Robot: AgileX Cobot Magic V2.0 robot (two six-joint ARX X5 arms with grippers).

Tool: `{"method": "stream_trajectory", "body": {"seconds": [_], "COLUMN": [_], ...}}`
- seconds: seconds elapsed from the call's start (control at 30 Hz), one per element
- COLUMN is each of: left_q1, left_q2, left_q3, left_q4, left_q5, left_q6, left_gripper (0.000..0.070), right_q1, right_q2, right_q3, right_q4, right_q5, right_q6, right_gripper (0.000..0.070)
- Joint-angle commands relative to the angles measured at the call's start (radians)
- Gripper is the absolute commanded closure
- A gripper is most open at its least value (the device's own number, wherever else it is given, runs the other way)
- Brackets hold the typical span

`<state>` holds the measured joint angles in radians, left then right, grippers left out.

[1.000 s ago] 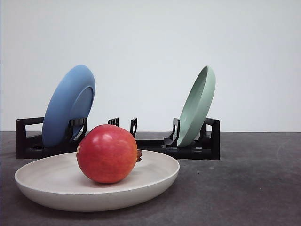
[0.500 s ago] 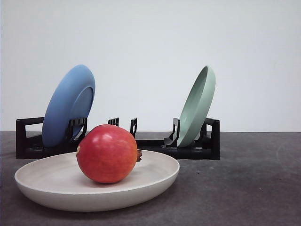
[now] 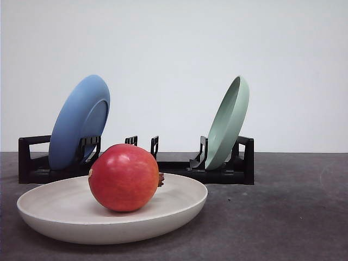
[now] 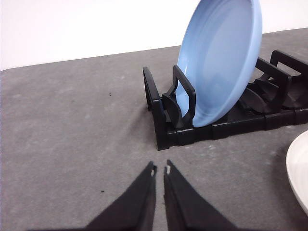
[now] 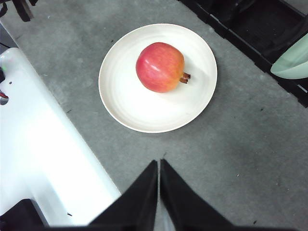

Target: Place pomegranate in white plate

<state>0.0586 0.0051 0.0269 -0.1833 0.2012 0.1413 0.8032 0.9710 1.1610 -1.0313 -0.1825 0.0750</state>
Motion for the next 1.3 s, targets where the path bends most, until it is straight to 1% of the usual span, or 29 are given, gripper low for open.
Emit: {"method": "stream_trajectory", "body": {"seconds": [0.0,0.2,0.3,0.4,0.47,0.57,0.67,0.8,0.9,1.0,1.07,1.13,1.27], "left_q1": [0.003,0.003,0.003,0.003,0.003,0.003,0.003,0.003,0.003,0.003,0.003,0.003,0.003], "left_q2": [-0.002,-0.002,-0.002,-0.002,-0.002,-0.002,-0.002,-0.002,-0.002,-0.002,-0.002,-0.002,-0.002], "left_q3": [-0.012,-0.012,-0.012,-0.012,-0.012,-0.012,-0.012,-0.012,-0.012,-0.012,-0.012,-0.012,-0.012], "left_q4": [0.0,0.0,0.0,0.0,0.0,0.0,0.0,0.0,0.0,0.0,0.0,0.0,0.0], "left_q5": [0.002,0.002,0.002,0.002,0.002,0.002,0.002,0.002,0.002,0.002,0.002,0.002,0.002], "left_q6": [-0.001,-0.001,-0.001,-0.001,-0.001,-0.001,-0.001,-0.001,-0.001,-0.001,-0.001,-0.001,-0.001], "left_gripper": [0.0689,0.0689,0.0689,0.0689,0.069,0.0689,0.0689,0.0689,0.0689,0.0689,0.069,0.069,0.0689], "right_q1": [0.009,0.009,0.004,-0.046,-0.106,-0.23,-0.361,-0.541,-0.646,-0.725,-0.762,-0.794,-0.826], "right_q2": [0.007,0.007,0.006,-0.016,-0.041,-0.099,-0.16,-0.273,-0.373,-0.47,-0.529,-0.592,-0.697], "right_q3": [0.02,0.02,0.02,0.015,0.006,-0.033,-0.081,-0.201,-0.319,-0.445,-0.527,-0.614,-0.76], "right_q4": [0.01,0.011,0.05,0.145,0.228,0.343,0.412,0.552,0.684,0.796,0.858,0.914,0.975], "right_q5": [0.0,0.0,0.003,0.006,-0.003,-0.04,-0.042,-0.042,-0.042,-0.042,-0.042,-0.04,-0.019], "right_q6": [-0.005,-0.008,-0.045,-0.113,-0.116,-0.108,-0.115,-0.143,-0.16,-0.177,-0.189,-0.199,-0.212], "right_gripper": [0.07,0.07,0.07,0.07,0.07,0.07,0.07,0.07,0.07,0.07,0.07,0.07,0.07]}}
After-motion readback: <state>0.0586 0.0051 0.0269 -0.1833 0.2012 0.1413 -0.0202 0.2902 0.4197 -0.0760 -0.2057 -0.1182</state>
